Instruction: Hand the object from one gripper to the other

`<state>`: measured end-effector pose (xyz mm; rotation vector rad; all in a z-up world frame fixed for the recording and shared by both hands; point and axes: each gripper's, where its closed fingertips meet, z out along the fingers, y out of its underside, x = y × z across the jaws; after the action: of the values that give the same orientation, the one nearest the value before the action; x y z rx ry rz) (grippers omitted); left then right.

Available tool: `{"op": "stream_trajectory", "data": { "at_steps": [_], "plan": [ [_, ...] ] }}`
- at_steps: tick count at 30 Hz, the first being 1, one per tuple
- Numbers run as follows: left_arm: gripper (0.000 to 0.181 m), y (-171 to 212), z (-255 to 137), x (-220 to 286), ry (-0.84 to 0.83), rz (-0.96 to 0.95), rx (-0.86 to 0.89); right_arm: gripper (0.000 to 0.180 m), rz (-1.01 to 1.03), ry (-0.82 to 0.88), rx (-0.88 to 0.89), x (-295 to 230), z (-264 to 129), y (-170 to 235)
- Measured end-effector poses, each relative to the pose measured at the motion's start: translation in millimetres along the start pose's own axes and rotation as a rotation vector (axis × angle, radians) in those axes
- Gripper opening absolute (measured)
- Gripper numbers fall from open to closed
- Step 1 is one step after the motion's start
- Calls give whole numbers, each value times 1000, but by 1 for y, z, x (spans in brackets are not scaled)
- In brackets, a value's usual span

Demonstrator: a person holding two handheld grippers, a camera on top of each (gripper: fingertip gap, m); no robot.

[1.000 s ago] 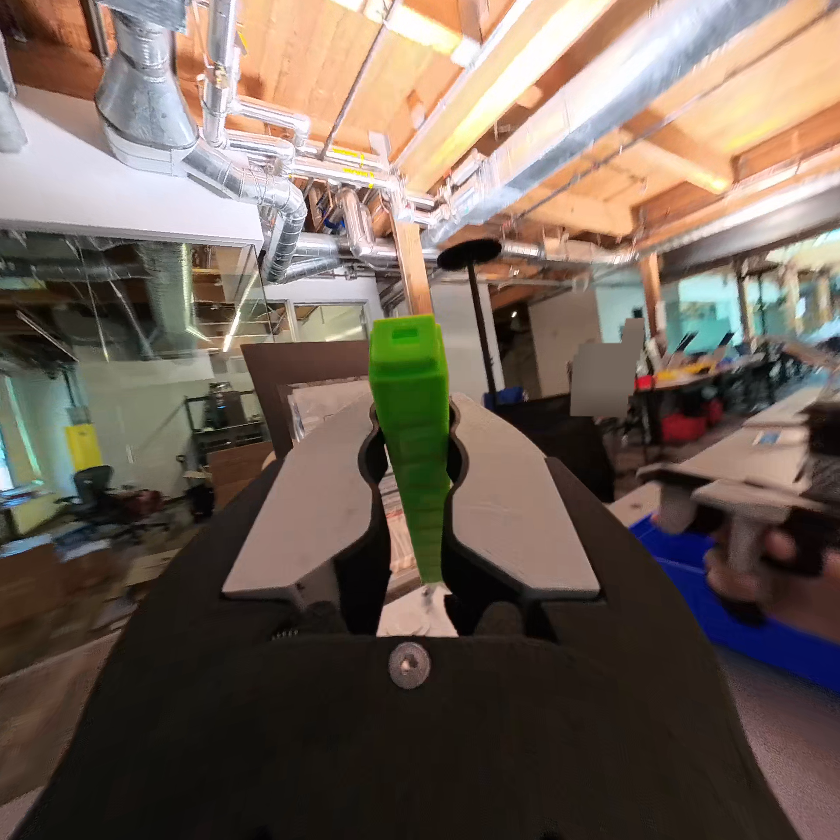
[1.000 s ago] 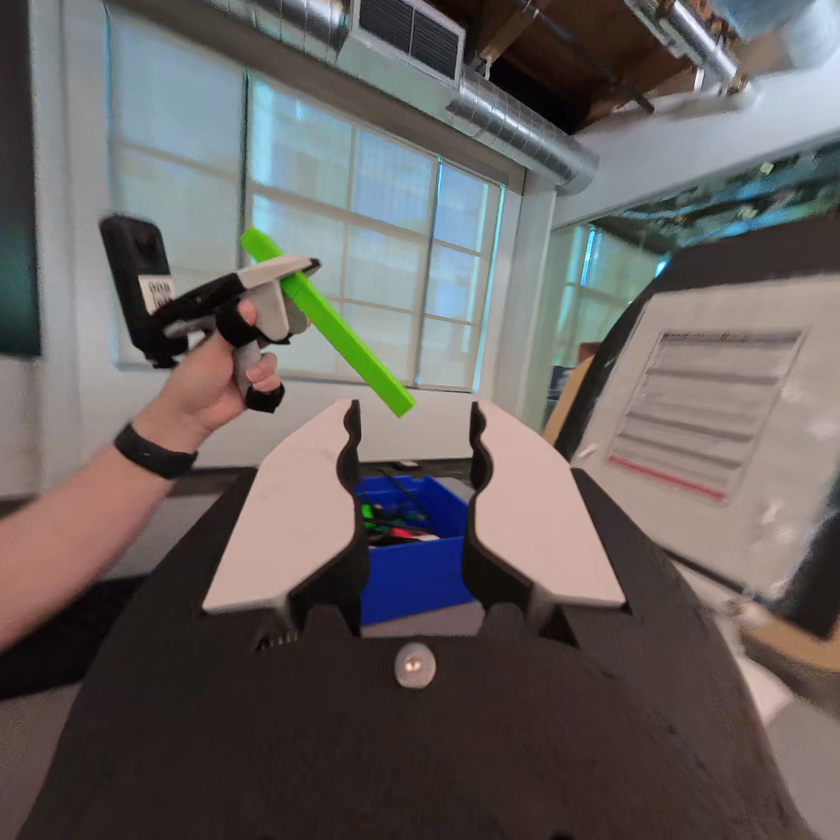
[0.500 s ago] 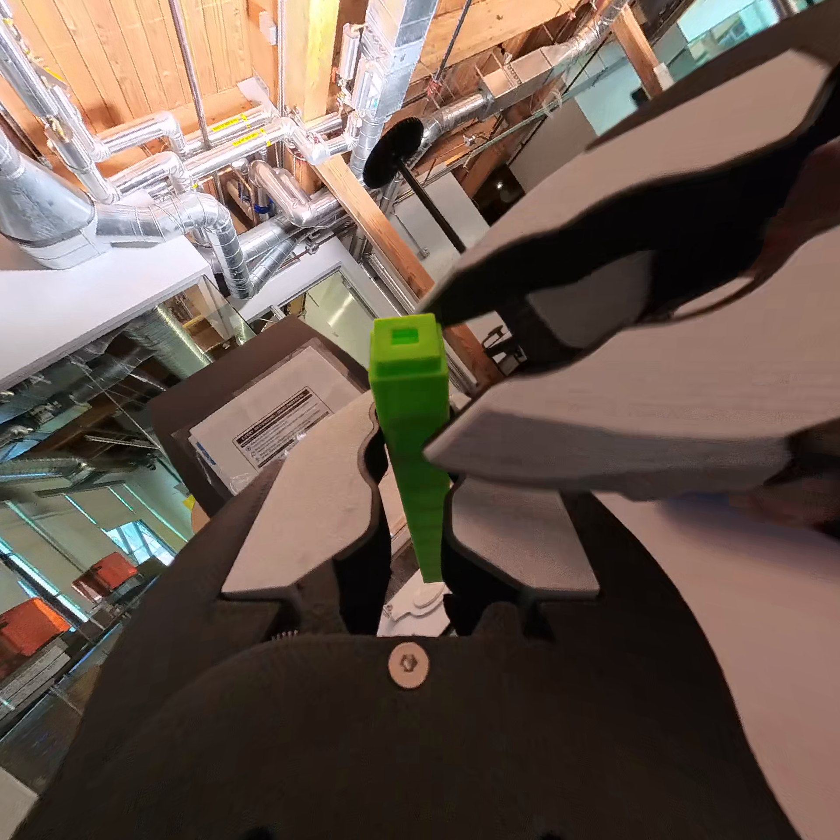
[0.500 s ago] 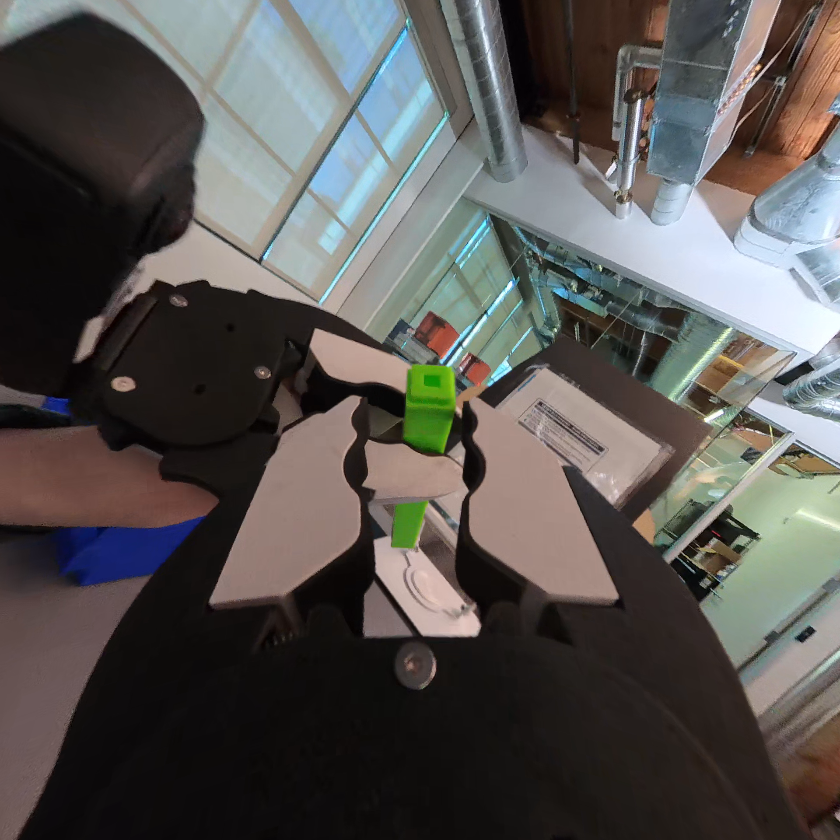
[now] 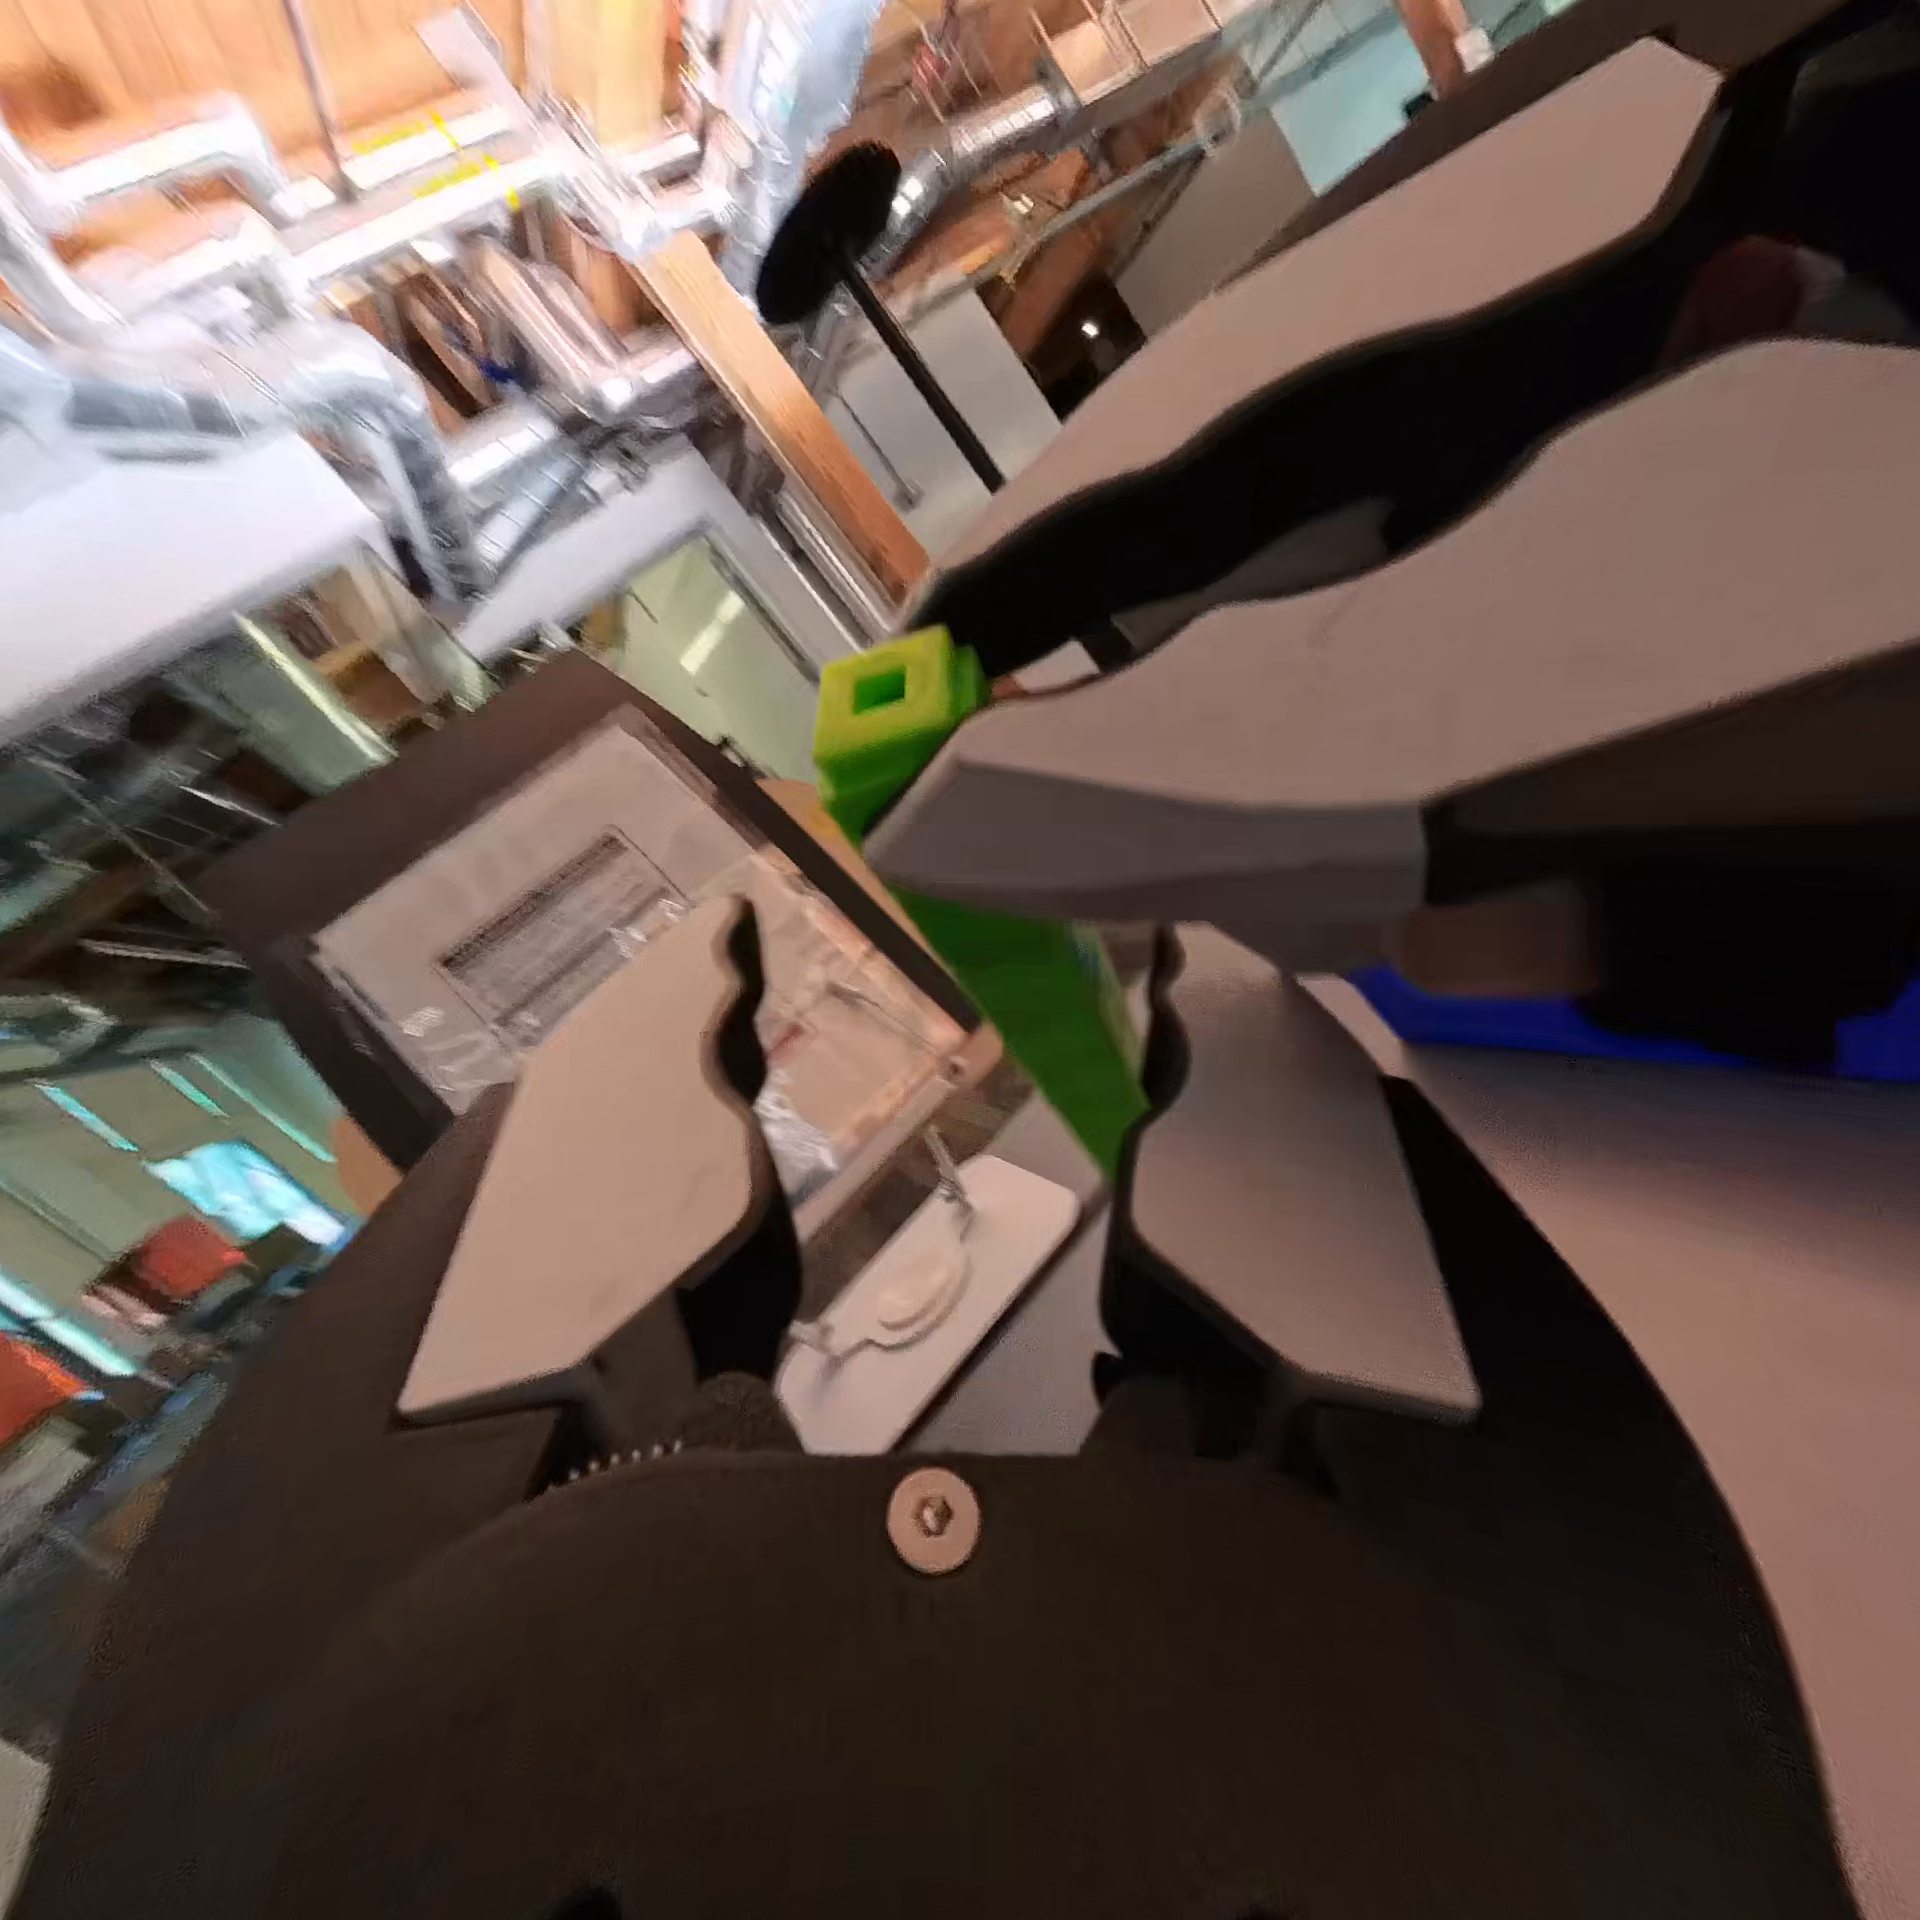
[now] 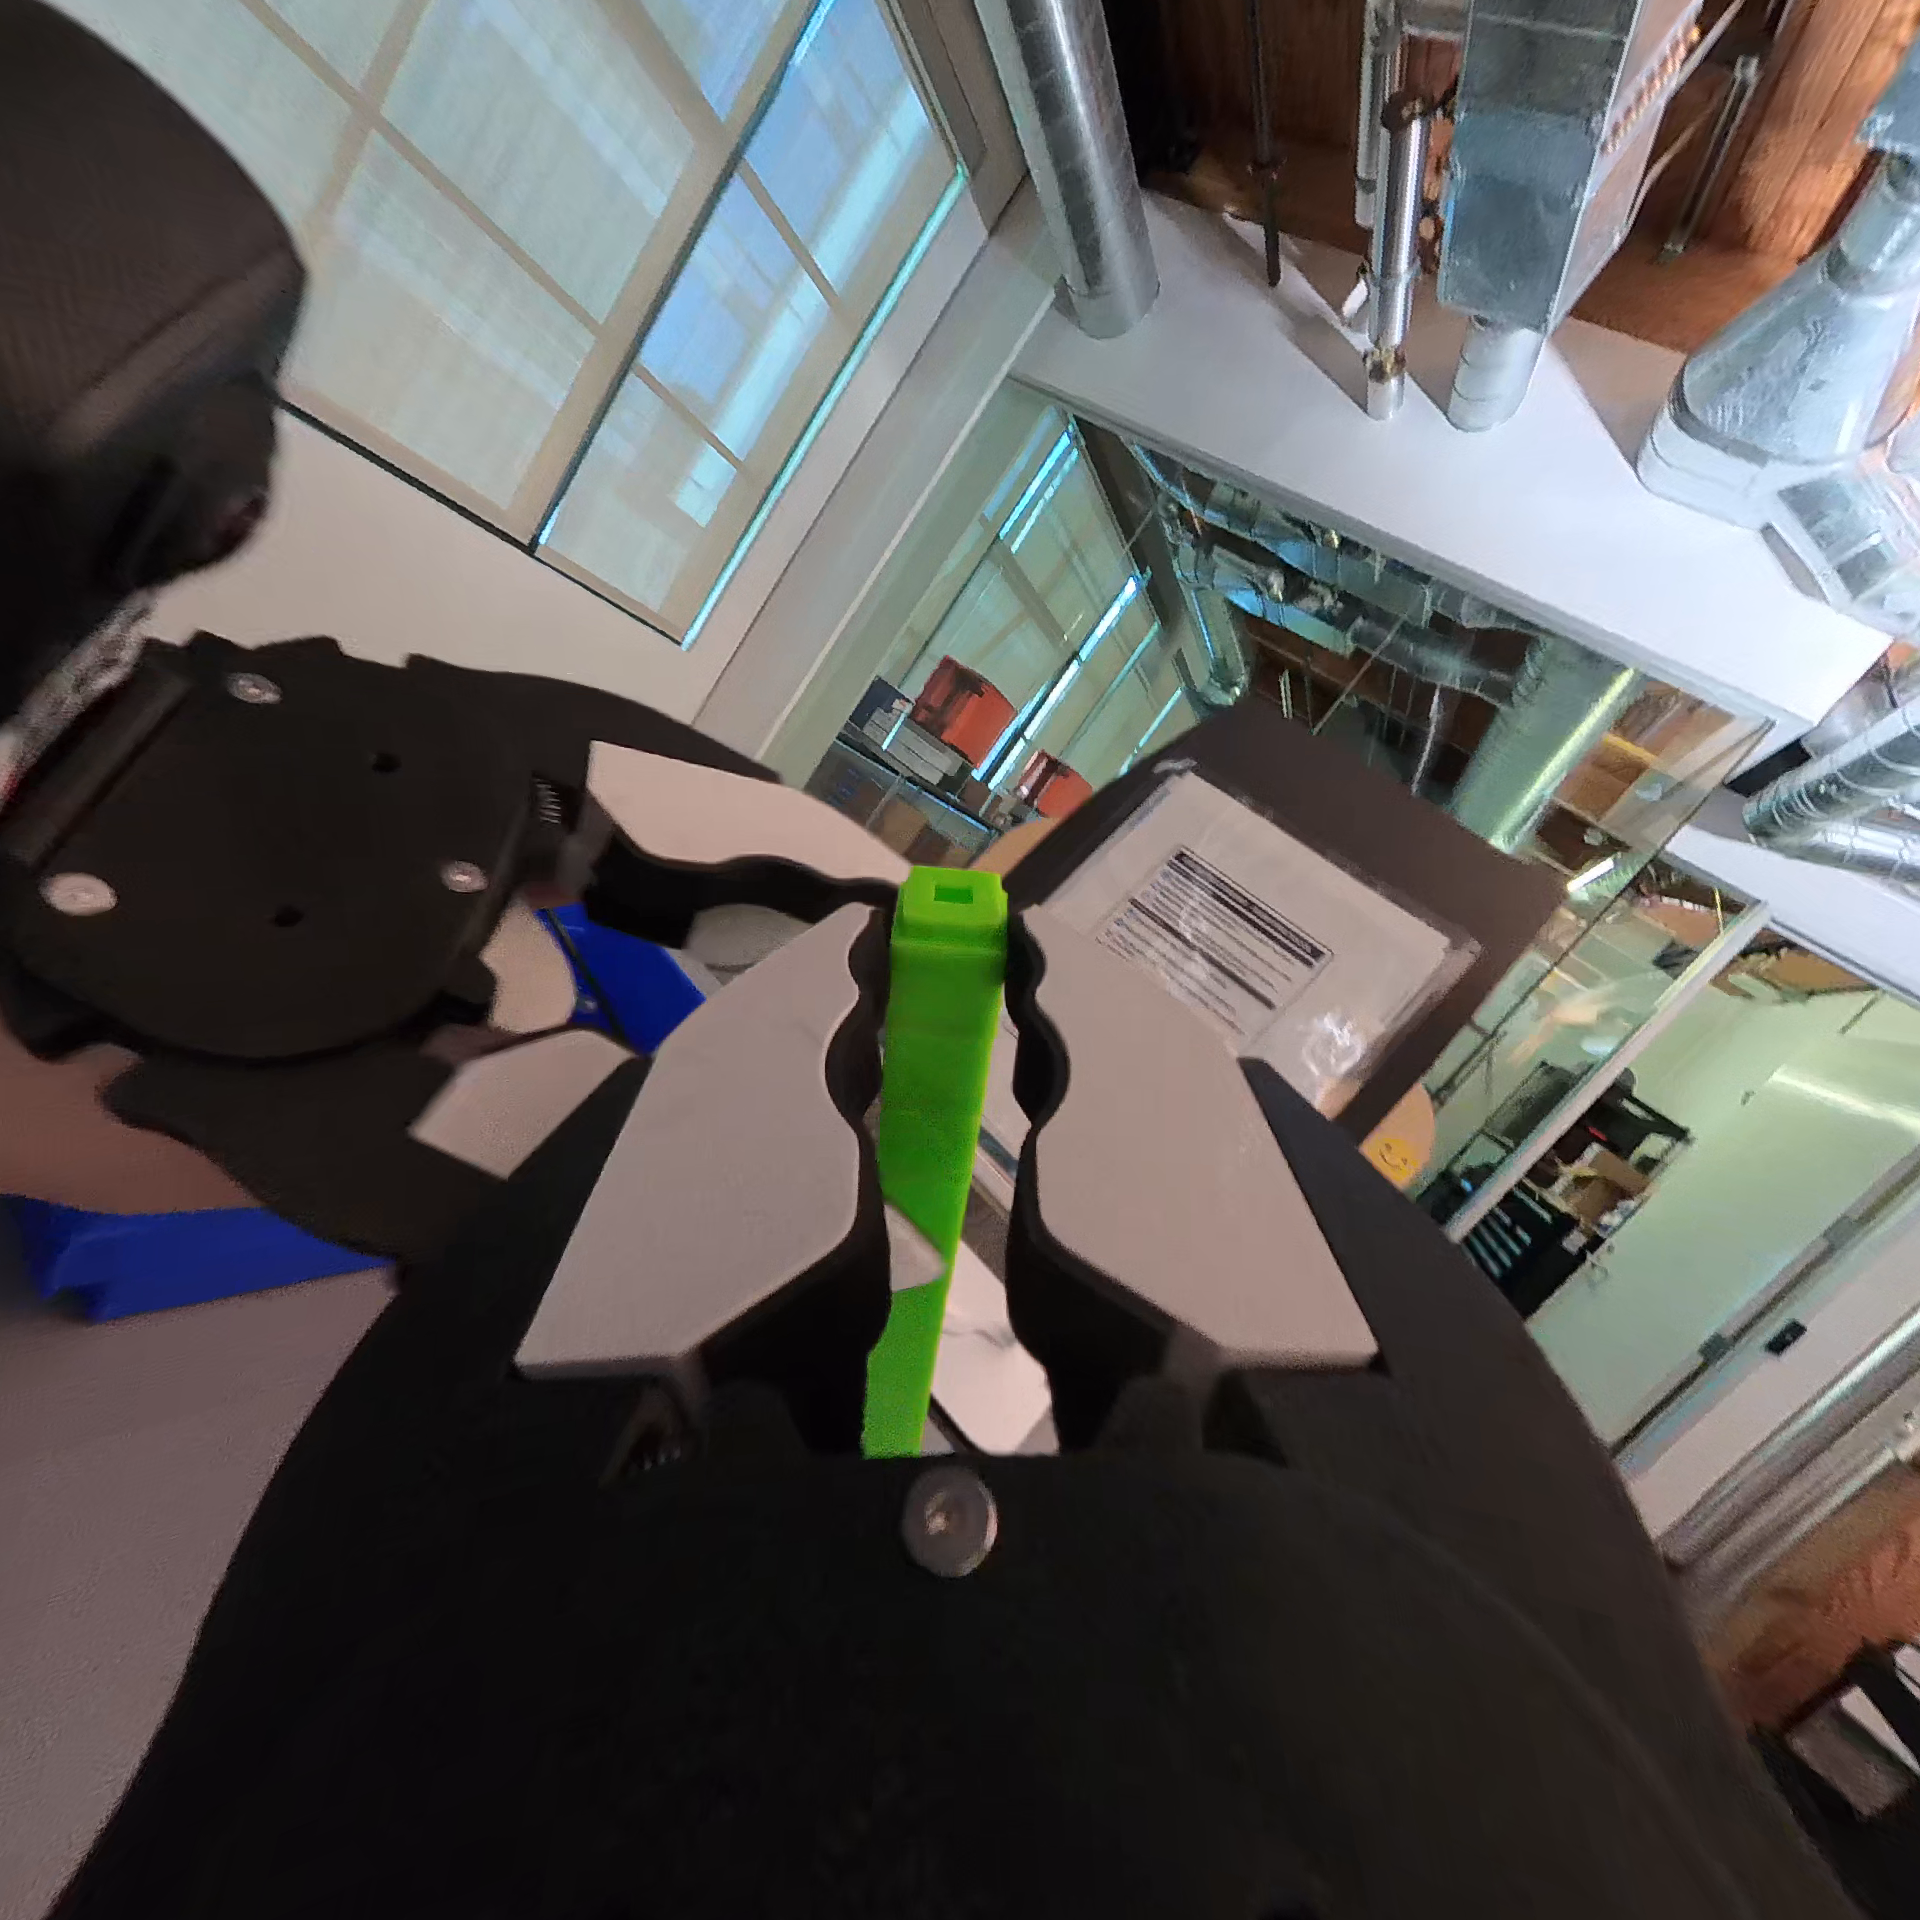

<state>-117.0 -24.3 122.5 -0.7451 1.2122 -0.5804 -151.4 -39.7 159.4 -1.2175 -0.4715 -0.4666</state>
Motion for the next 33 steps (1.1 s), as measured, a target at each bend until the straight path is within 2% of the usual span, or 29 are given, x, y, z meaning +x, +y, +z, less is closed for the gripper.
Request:
{"op": "stream_trajectory", "data": {
  "at_steps": [2,6,11,16,26,33],
  "plan": [
    [77,1,1,6,73,-86,-7,22,34,18,-36,20,-2,10],
    [73,-2,-4,-1,120,-165,3,22,123,100,-131,86,-19,36],
    [67,-2,-9,-18,103,-195,-14,22,314,181,-242,169,-67,72],
    [65,2,-9,-21,108,-212,-35,22,446,242,-391,217,-112,125],
    [65,15,-4,-18,111,-210,-82,22,571,306,-897,231,-186,232],
    [65,23,0,-10,146,-206,-119,22,544,178,-1242,206,-209,310]
  ]
}}
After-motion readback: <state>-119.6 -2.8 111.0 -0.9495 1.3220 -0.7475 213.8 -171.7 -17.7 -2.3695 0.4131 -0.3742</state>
